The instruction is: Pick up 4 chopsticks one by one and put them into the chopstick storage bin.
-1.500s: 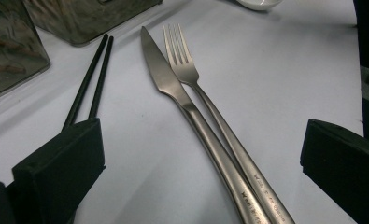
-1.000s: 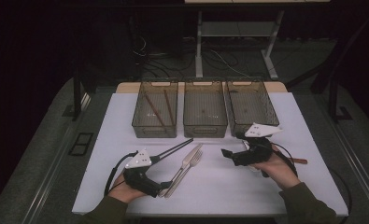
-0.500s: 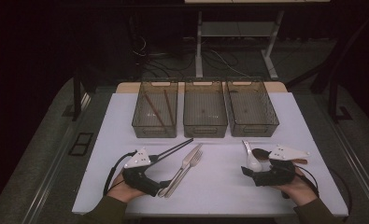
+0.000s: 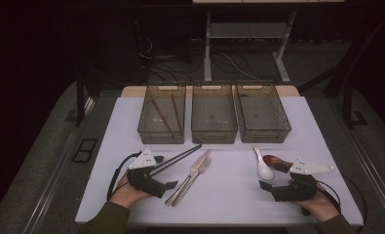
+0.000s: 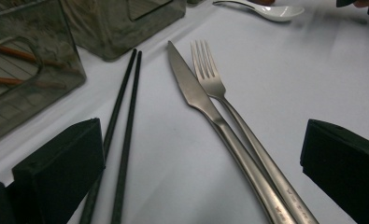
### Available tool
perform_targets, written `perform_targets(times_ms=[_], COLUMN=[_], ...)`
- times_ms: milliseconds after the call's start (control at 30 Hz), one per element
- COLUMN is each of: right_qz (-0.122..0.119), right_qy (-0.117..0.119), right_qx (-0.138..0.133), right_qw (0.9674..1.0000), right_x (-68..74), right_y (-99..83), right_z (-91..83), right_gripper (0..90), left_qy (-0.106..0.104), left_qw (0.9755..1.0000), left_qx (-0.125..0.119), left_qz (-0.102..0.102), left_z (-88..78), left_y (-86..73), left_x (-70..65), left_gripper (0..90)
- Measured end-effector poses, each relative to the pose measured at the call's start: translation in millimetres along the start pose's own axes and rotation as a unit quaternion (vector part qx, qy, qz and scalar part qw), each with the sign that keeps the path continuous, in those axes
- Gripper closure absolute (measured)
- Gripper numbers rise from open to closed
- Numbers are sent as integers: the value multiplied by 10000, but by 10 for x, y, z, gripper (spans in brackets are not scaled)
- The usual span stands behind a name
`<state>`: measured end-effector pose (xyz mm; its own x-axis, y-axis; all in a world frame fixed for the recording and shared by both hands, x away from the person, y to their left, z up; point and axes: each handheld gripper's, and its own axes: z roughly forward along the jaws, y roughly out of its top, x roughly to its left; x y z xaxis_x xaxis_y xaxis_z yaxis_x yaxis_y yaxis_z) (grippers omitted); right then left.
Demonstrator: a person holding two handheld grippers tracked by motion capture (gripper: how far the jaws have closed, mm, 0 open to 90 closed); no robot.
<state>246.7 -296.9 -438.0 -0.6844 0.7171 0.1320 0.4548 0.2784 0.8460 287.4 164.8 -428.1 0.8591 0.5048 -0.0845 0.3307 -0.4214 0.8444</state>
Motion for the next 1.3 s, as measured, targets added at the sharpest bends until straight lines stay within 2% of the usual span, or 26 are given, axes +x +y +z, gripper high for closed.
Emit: perform_targets(times_ms=[133,300,400,467,567,667,800,867,1000,1100,1300], right_qz=[-22,11,55,47,54,104,95,81,33,1,-39], right_qy=[-1,-23,-1,0,-23,1,-8,-3,-18,-12,-2], right_qx=[1,-7,-22,-13,5,-27,2,17,35,57,70], right_qw=[10000,10000,10000,10000,10000,9999,10000,10000,10000,10000,10000], right_x=[7,0,-7,-12,-16,-20,-24,-24,-14,-4,-1], right_y=[-1,-1,0,-1,-4,-1,-4,-3,-3,-3,-2], right_z=[2,-6,-12,-9,-7,-11,-6,-1,9,15,21], right_gripper=[122,122,122,122,122,122,122,122,122,122,122], left_qy=[39,154,145,150,69,124,90,30,-10,32,-46], left_qw=[10000,9999,9999,9998,9998,9998,9993,9990,9983,9978,9970], left_qx=[24,-4,-54,-77,-90,42,146,243,470,589,728], left_qz=[81,38,-37,-105,-145,-116,-322,-374,-340,-305,-274], left_z=[-16,-9,-5,18,73,158,229,236,241,243,247], left_y=[62,123,166,190,223,243,187,152,94,72,48], left_x=[61,215,334,405,504,577,663,684,687,690,685], left_gripper=[10,57,151,184,274,330,431,486,590,642,722])
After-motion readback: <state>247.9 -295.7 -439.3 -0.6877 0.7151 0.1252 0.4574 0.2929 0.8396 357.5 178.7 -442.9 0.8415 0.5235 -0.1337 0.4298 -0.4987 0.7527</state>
